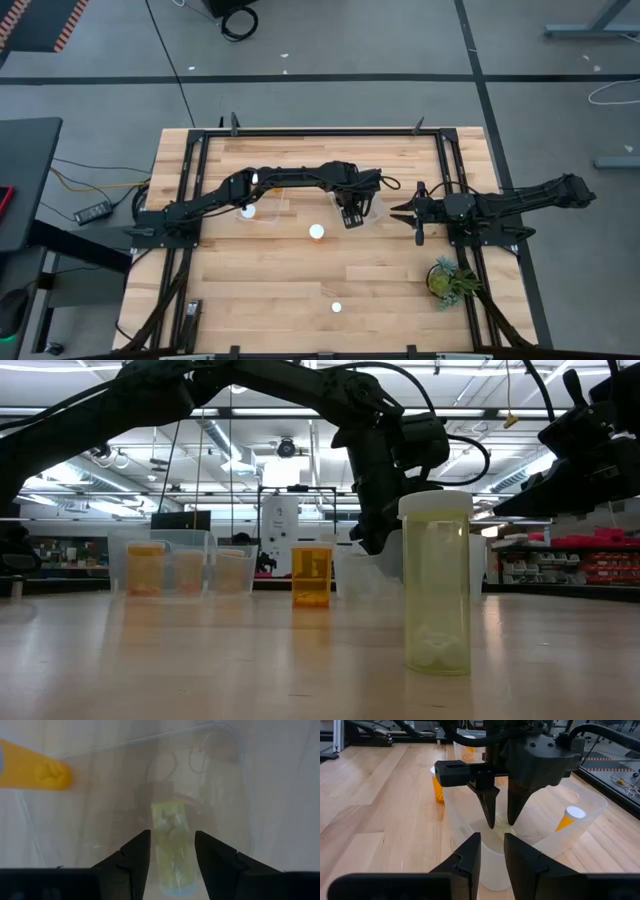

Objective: Pick and place medicine bottles into bin by pill shape (circle, oval)
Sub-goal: Put the small yellow pill bottle into the right transparent bin

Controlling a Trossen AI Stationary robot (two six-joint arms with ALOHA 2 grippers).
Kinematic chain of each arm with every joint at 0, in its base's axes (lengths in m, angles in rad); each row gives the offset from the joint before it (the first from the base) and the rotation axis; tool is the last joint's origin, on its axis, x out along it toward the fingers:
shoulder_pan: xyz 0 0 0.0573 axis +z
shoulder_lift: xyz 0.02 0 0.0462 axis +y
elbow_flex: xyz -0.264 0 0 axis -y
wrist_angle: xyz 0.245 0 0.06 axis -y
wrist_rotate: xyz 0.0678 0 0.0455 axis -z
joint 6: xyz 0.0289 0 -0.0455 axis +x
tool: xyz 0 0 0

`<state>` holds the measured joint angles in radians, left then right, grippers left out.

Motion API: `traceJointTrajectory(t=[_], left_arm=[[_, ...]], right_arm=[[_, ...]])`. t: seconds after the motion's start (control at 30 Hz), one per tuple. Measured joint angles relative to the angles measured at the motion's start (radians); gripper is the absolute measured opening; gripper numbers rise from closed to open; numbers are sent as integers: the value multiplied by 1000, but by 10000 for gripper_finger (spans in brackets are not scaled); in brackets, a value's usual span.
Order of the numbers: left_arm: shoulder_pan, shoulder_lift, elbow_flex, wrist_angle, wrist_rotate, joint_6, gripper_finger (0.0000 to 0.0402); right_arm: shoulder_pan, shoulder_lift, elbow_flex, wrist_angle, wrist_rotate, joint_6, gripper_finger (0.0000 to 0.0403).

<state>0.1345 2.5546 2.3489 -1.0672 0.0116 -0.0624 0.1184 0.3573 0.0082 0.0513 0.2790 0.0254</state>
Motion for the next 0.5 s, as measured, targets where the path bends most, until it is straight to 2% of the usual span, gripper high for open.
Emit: traceJointTrajectory(t=[0.17, 0.4, 0.5], left_arm=[[-1, 30, 0, -10, -7, 1, 161], [-5, 40, 3, 2, -29, 8, 99], [-5, 35, 7, 2, -31, 6, 85]], right_arm=[[0, 0, 0, 0, 0, 0, 92], [0, 1, 0, 0, 0, 0, 92], [0, 2, 0, 0, 0, 0, 92]])
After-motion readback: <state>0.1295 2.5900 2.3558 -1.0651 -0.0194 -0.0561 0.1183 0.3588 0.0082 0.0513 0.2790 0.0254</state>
